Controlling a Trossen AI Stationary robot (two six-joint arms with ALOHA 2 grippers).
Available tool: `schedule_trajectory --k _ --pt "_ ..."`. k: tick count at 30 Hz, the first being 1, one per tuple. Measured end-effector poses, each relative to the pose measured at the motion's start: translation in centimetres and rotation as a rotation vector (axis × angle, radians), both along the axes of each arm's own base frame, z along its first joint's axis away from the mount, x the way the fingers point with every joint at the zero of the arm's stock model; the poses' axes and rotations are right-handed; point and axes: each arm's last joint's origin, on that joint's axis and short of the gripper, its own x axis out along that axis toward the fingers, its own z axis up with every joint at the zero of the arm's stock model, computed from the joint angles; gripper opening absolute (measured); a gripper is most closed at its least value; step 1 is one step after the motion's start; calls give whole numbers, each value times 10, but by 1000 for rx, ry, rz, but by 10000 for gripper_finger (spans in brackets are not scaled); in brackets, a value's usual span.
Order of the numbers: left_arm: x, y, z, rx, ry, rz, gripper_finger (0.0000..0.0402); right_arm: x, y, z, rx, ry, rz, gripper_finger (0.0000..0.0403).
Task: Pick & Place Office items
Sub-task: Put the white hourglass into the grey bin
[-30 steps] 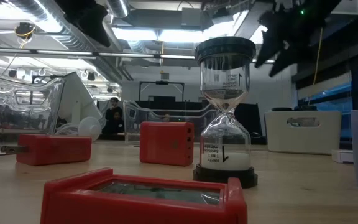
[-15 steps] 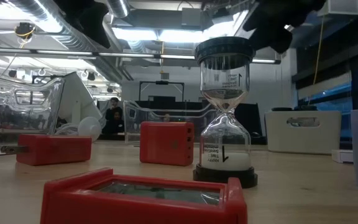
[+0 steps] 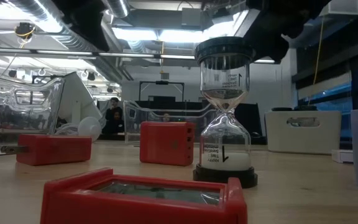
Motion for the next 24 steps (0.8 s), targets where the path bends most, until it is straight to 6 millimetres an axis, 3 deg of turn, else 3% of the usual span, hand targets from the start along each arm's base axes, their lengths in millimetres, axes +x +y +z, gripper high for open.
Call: schedule_trajectory --k 9,16,24 --pt "5 -3 1 -95 -46 -33 149 13 18 -4 63 -70 127 324" --pt "7 -7 -1 -159 37 -165 175 24 32 -6 78 -160 178 355" --pt "7 -7 -1 -212 -23 -103 170 40 55 -35 51 -154 247 372"
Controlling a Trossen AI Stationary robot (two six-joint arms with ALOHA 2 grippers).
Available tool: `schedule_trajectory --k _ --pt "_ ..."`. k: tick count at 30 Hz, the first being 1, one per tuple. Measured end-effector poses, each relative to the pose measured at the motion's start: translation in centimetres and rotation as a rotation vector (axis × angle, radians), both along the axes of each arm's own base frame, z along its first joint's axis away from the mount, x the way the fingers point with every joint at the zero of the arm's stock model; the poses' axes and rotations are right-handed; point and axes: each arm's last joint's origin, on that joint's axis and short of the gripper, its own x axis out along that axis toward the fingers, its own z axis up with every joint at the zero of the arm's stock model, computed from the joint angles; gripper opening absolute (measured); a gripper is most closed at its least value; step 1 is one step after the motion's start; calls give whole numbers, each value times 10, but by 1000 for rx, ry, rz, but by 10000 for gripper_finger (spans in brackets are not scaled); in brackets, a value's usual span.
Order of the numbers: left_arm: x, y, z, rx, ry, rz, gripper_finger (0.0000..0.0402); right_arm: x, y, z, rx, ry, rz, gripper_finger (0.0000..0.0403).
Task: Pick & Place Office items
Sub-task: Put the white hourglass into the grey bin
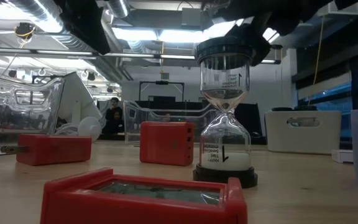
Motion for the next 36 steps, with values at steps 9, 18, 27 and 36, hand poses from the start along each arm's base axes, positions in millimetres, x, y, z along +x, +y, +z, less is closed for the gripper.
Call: schedule_trajectory --k 9,18,27,36 --pt "0 0 0 -10 -10 14 170 10 22 -20 11 -39 112 362" --pt "0 -1 -1 -70 -28 35 164 11 37 -42 -86 -40 164 362" --pt "0 -1 -1 -71 -28 34 165 17 42 -52 -67 -68 169 362" --pt "0 -1 -1 -68 -27 34 164 17 42 -44 -61 -110 174 362"
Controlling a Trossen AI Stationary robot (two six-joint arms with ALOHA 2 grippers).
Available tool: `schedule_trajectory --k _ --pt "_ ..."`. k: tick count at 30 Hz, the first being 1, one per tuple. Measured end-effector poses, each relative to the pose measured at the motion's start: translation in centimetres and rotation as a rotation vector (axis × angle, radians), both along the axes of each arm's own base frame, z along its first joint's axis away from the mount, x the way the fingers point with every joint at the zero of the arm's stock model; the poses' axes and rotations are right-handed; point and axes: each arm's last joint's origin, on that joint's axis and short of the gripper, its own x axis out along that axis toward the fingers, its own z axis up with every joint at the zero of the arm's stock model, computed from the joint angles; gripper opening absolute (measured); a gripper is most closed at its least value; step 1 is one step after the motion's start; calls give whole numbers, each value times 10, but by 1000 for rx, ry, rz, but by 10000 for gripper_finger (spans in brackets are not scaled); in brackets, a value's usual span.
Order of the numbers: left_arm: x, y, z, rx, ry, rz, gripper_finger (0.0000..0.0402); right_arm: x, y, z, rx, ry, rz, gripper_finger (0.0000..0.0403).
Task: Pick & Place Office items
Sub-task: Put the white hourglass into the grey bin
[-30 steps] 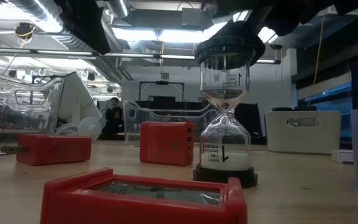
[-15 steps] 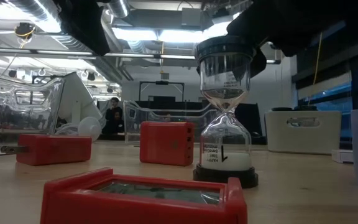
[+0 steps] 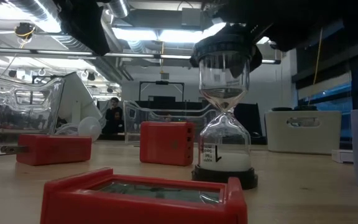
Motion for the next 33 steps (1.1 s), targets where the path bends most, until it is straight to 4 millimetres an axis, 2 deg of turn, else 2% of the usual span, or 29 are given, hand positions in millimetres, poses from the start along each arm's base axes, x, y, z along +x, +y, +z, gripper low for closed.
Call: schedule_trajectory --k 7,16,26,33 --pt "0 0 0 0 0 -1 160 -2 4 1 58 14 18 361" --pt "0 0 0 -1 0 -1 161 -5 10 0 41 13 -10 362" --pt "0 0 0 -1 0 -1 157 -1 12 -22 43 60 -40 362" --pt "0 0 0 -1 1 -1 159 0 10 -25 -11 41 -100 353"
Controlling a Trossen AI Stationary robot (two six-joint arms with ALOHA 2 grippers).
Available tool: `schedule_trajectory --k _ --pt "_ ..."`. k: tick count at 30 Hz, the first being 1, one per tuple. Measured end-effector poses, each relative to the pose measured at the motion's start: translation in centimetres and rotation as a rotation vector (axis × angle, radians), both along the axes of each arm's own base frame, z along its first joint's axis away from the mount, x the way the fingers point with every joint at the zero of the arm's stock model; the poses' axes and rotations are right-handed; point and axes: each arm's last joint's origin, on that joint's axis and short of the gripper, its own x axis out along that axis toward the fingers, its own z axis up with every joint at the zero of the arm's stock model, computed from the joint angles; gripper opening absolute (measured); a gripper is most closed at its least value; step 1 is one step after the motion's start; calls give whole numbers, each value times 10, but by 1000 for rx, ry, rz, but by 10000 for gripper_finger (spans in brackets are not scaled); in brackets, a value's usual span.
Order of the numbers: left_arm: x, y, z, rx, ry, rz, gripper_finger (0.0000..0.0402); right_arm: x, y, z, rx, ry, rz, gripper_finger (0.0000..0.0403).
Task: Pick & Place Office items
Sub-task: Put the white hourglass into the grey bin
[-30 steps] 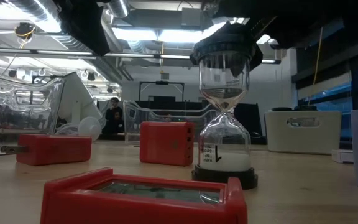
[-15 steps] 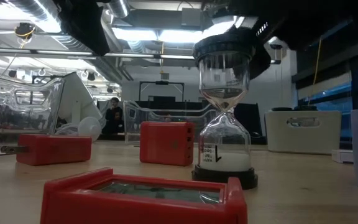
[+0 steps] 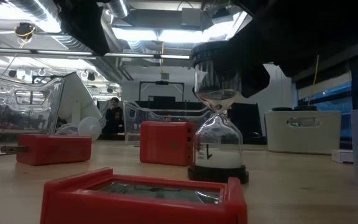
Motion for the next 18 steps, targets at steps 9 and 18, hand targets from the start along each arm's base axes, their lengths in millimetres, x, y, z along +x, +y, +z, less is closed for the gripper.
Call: schedule_trajectory --k 9,18 --pt "0 0 0 -1 0 0 155 0 0 0 2 1 4 232" --pt "0 -3 -2 -69 46 -89 155 0 0 0 4 0 6 159"
